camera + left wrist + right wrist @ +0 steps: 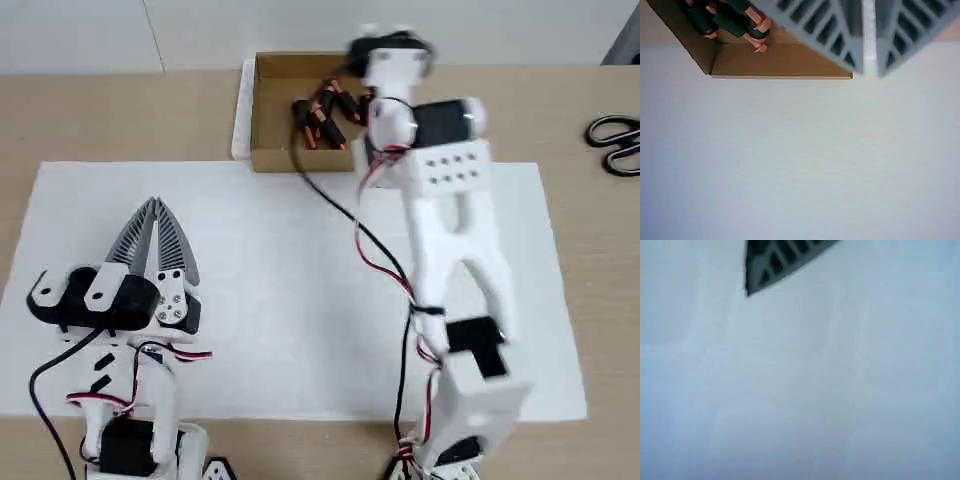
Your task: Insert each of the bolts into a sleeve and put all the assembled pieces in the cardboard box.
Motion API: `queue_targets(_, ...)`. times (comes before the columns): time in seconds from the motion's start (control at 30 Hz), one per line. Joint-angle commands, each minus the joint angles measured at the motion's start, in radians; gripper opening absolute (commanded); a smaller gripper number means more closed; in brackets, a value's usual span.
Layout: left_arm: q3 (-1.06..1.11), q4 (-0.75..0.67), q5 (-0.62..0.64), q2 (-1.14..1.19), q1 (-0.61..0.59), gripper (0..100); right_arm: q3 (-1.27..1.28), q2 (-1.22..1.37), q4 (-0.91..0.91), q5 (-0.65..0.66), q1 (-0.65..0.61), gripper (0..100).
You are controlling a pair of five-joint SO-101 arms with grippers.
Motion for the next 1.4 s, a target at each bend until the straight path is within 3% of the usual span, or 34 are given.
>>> queue_targets(0.0,-0.018,-0.023,0.003,-0.012,0.008,1,0.15,-0.131,-0.001,-0.095,0.016,24.3)
queue_targets(0.2,-0.018,-0.023,0.003,-0.012,0.008,1,0.442,-0.403,-0.03,-0.109,0.016,24.4)
queue_targets(0.37,-0.01,-0.009,0.003,-0.011,0.008,1,0.778,-0.699,-0.179,-0.072,0.015,24.4)
queue_targets(0.57,0.062,0.166,-0.002,-0.011,0.003,1,1.32,-1.07,-0.573,0.023,0.036,24.4)
queue_targets(0.7,0.111,0.178,-0.003,-0.011,-0.002,1,1.683,-1.265,-0.835,0.101,0.038,24.3)
queue_targets(0.83,0.2,0.18,-0.029,-0.011,-0.002,1,1.936,-1.465,-0.97,0.201,0.039,24.3)
queue_targets(1.03,0.254,0.192,-0.181,-0.011,-0.002,1,2.136,-1.807,-0.872,0.285,0.039,24.3)
queue_targets(1.17,0.254,0.319,-0.195,-0.011,0.006,1,2.202,-2.035,-0.699,0.285,0.039,24.2)
queue_targets(1.37,0.255,0.42,-0.195,-0.011,-0.002,1,2.211,-2.003,-0.63,0.279,0.143,24.0)
